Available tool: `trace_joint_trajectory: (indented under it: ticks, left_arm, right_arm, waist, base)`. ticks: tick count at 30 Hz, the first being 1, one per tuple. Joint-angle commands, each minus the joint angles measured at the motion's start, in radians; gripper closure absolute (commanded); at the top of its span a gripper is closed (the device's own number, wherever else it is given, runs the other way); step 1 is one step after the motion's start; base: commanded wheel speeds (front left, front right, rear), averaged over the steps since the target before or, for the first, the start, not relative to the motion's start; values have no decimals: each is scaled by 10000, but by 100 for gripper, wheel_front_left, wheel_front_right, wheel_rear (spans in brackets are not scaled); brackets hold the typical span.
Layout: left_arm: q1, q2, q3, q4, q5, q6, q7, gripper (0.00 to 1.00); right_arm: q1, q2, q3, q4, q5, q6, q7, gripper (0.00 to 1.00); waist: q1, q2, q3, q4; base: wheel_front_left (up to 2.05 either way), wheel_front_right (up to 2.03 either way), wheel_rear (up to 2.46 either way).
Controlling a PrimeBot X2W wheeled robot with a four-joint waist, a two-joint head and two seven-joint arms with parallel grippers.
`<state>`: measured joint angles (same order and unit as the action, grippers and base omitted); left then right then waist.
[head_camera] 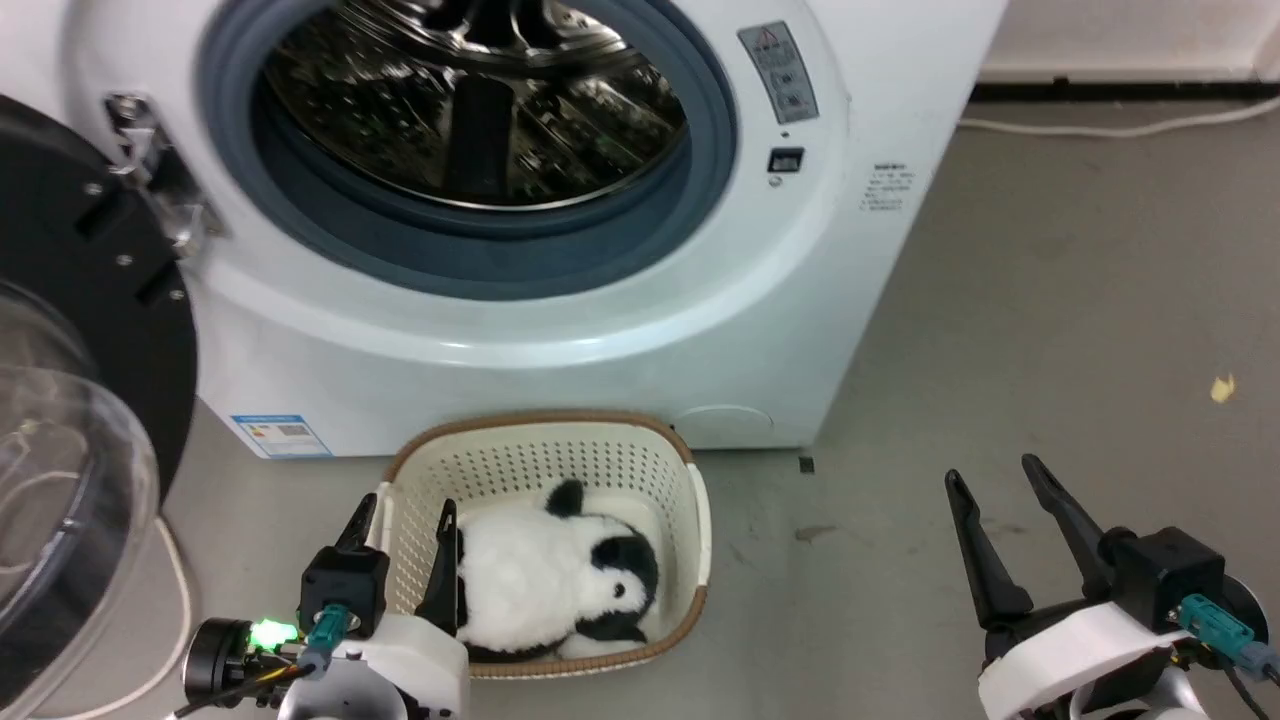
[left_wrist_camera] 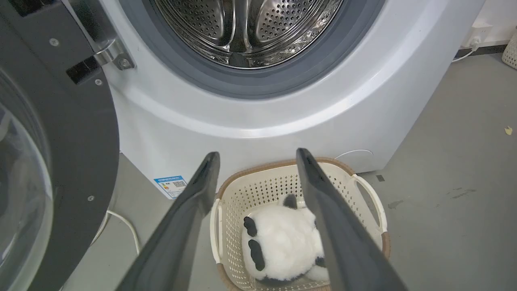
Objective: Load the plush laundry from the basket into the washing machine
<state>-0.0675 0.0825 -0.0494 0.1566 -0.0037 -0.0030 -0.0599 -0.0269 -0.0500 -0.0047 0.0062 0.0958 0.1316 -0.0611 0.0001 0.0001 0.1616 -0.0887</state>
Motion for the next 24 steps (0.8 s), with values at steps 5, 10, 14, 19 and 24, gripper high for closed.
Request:
trace_joint_trajectory:
  ticks: [5,10,14,19,24]
  left_arm:
    - [-495,255,-42,760,-126,-100,-47,0]
    - [-815,436,-12,1521,-264,-150,-34,0]
    - [-1119,591,-39,2056,-327,-186,-43,0]
    - [-1523,779,-99,2747,-421,-271,76,0]
    - [-1960,910,-187,3473,-563,-409,427,0]
  right_arm:
    - [-262,-1,46,-31,300,-3,-173,0]
    - [-389,-1,128,-42,516,-3,-278,0]
    - [-483,-1,229,-44,692,-3,-361,0]
    - [-605,-1,265,-51,868,-4,-465,0]
    - [-728,-1,329,-79,1050,-4,-570,0]
  waist:
    - [-1,-1,478,-312]
    - [-1,-1,832,-533]
    - [-1,-1,1116,-682]
    - [-1,-1,1466,-861]
    - [-1,-1,1843,-1028]
  base:
    - [0,0,0]
    - [0,0,0]
    - [0,0,0]
    - [0,0,0]
    - [0,0,0]
